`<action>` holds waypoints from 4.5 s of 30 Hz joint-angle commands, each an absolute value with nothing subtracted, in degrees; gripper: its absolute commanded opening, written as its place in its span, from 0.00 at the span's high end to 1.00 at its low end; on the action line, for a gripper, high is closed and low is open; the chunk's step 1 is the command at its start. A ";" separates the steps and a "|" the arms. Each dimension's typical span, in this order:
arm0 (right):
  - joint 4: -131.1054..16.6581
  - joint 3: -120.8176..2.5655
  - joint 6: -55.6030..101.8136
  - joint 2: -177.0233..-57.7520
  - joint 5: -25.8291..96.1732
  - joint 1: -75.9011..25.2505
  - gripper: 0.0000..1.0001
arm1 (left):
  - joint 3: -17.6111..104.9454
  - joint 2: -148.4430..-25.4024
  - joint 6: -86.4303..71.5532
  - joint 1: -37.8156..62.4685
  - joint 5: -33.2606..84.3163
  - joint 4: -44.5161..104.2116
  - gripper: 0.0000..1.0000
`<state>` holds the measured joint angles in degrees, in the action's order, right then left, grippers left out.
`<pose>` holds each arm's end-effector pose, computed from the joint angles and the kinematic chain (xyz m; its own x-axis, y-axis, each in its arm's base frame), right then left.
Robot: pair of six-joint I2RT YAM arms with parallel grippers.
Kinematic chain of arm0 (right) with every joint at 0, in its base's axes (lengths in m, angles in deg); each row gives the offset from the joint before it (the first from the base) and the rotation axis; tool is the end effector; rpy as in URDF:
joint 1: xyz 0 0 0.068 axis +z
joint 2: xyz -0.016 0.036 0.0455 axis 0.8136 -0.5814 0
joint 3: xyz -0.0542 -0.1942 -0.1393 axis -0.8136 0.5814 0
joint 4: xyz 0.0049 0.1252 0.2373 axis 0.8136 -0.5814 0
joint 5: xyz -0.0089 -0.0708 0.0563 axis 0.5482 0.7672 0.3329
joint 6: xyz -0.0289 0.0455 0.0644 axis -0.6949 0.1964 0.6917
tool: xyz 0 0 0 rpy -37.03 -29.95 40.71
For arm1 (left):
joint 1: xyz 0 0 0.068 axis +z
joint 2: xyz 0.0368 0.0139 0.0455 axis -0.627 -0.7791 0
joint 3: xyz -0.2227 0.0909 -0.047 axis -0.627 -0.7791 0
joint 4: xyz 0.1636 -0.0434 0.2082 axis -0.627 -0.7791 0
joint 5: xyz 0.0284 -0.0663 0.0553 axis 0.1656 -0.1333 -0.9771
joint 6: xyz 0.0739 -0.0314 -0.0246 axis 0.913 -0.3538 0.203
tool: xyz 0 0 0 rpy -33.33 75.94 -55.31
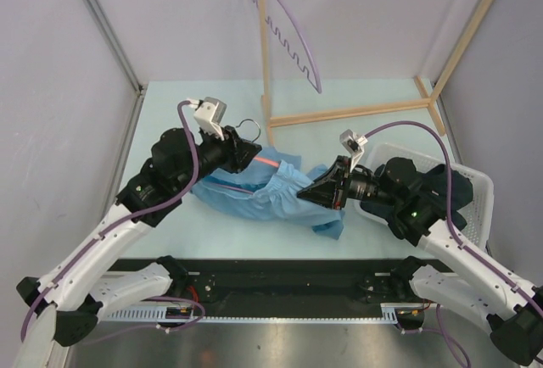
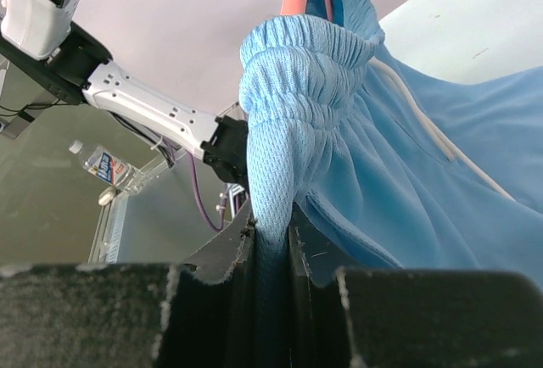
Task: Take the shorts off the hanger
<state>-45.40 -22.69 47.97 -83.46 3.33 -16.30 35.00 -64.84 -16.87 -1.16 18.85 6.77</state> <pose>0.1668 0.1905 0.3178 -0.4744 0.1428 -0.8687 -0.8542 0.1641 0.4934 0.1996 -0.1700 0.3782 -0.3717 -0.1560 -0.9151 0.5675 0.7419 -0.3570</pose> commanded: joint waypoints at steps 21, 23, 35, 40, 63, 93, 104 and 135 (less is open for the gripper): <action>-63.66 -25.06 39.85 -80.52 15.22 -15.08 0.14 | 44.27 -64.78 -11.33 -1.16 2.68 6.39 1.00; -64.45 -24.98 39.41 -80.52 15.74 -14.99 0.14 | 45.06 -64.52 -11.07 -1.08 1.80 5.95 1.00; -63.22 -24.01 40.11 -82.01 16.88 -14.46 0.34 | 46.03 -61.70 -12.29 -1.08 -3.38 6.03 1.00; -61.82 -24.01 41.69 -81.57 22.67 -14.29 0.90 | 44.63 -59.33 -13.17 -1.08 -4.79 7.35 1.00; -92.65 -24.01 59.09 -63.03 70.67 -21.13 1.00 | 31.79 -45.36 -15.90 -1.08 -28.78 15.17 1.00; -96.62 -22.78 68.41 -59.07 66.11 -32.39 1.00 | 27.75 -32.88 -18.44 -1.16 -39.07 14.74 1.00; -93.39 -22.34 65.00 -60.39 62.95 -36.52 1.00 | 27.93 -30.85 -18.89 -1.16 -44.35 16.39 0.99; -59.87 -42.26 36.79 -78.24 42.72 -18.23 1.00 | 37.69 -45.80 -36.38 -1.08 -4.70 4.19 1.00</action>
